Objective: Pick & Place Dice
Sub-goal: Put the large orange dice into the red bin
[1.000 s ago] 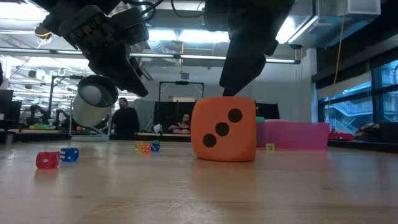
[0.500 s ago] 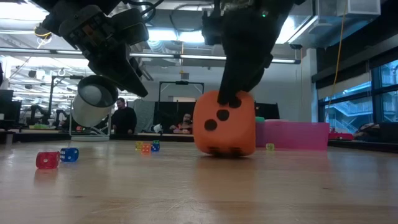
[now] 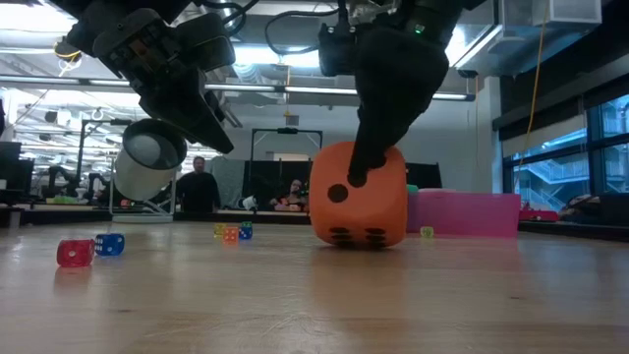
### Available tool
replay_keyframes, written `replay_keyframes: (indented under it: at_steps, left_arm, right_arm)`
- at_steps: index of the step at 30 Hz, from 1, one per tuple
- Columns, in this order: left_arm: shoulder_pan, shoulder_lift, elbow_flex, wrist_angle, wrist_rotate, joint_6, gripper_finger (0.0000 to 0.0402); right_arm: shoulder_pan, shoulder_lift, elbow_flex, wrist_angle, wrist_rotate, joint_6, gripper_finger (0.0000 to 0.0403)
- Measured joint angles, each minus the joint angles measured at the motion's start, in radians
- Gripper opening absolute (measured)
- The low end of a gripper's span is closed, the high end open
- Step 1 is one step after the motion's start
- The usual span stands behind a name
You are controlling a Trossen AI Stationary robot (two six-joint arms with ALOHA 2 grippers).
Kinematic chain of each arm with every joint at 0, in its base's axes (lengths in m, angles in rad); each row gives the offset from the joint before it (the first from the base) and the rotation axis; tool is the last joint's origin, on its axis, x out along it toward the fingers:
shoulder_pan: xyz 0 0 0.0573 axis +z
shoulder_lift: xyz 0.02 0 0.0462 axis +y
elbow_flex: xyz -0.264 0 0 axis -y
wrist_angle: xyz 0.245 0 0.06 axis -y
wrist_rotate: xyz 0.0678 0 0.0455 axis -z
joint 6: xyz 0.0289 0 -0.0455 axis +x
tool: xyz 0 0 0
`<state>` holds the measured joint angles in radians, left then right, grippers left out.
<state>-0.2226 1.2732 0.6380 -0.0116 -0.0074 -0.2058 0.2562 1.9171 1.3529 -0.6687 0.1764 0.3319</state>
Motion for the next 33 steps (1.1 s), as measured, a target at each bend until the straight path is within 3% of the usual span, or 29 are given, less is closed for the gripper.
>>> replay_keyframes:
  at_steps: [12, 20, 33]
  left_arm:
    - [0.0, 0.0, 0.0, 0.0, 0.0, 0.0, 0.0031]
    - [0.0, 0.0, 0.0, 0.0, 0.0, -0.001, 0.0031]
    - [0.0, 0.0, 0.0, 0.0, 0.0, -0.001, 0.0031]
  right_arm:
    - [0.0, -0.002, 0.0, -0.016, 0.041, -0.011, 0.0214]
    - [-0.001, -0.01, 0.0, -0.022, 0.037, -0.033, 0.0208]
    - [-0.006, -0.052, -0.007, -0.059, 0.04, -0.038, 0.0159]
